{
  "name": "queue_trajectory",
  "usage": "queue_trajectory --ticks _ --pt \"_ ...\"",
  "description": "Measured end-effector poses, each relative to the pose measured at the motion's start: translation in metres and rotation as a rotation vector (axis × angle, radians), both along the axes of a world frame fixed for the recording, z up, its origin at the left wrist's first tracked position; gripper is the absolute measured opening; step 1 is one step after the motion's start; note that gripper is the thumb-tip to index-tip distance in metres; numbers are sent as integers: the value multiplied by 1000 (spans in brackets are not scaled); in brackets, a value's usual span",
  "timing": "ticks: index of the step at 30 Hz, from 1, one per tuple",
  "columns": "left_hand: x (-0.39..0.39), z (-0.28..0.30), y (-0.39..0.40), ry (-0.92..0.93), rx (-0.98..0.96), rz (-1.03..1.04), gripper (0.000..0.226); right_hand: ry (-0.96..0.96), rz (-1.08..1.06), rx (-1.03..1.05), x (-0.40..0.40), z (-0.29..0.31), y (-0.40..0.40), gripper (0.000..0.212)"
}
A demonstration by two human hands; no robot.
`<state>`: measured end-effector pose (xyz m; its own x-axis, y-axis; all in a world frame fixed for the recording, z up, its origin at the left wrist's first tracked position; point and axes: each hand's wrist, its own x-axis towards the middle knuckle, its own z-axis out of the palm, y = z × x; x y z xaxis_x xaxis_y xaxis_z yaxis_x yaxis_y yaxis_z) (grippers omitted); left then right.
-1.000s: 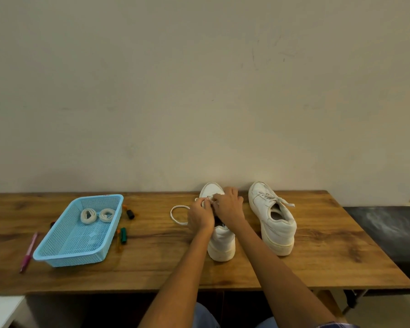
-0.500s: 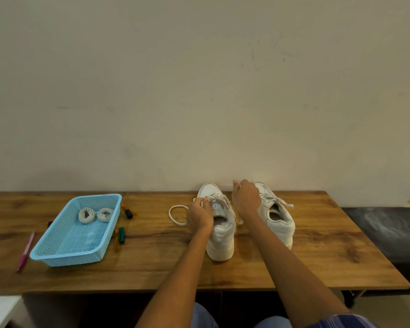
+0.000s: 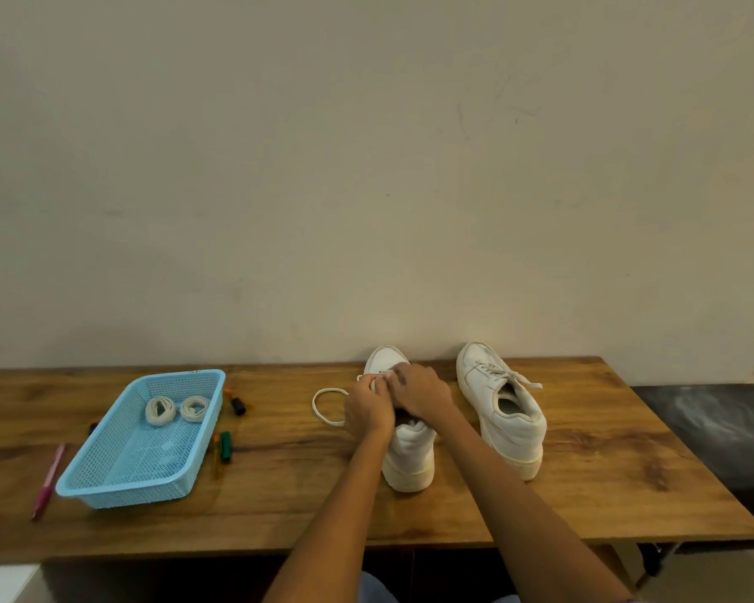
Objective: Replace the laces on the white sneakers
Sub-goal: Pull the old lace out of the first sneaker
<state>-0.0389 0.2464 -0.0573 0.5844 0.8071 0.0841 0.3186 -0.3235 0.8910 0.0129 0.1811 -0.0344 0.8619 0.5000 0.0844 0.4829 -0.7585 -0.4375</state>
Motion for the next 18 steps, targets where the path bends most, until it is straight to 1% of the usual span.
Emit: queue_trajectory --ticks 3,5,8,10,12,15,18 --pt "0 1 0 12 15 0 28 78 -256 -64 3 -3 -8 82" --pt "0 1 0 26 20 -3 29 135 -290 -18 4 -2 -14 89" --pt "0 0 0 30 17 0 29 224 -330 132 5 1 -20 87" --pt "0 0 0 31 17 5 29 176 -364 166 7 2 -19 84" --pt "0 0 0 30 11 6 29 87 -392 202 6 7 -15 75" --pt "3 -3 2 18 11 2 28 -23 -352 151 -1 11 -5 64" --pt "4 -6 2 -13 4 0 26 -46 -257 24 -10 1 4 39"
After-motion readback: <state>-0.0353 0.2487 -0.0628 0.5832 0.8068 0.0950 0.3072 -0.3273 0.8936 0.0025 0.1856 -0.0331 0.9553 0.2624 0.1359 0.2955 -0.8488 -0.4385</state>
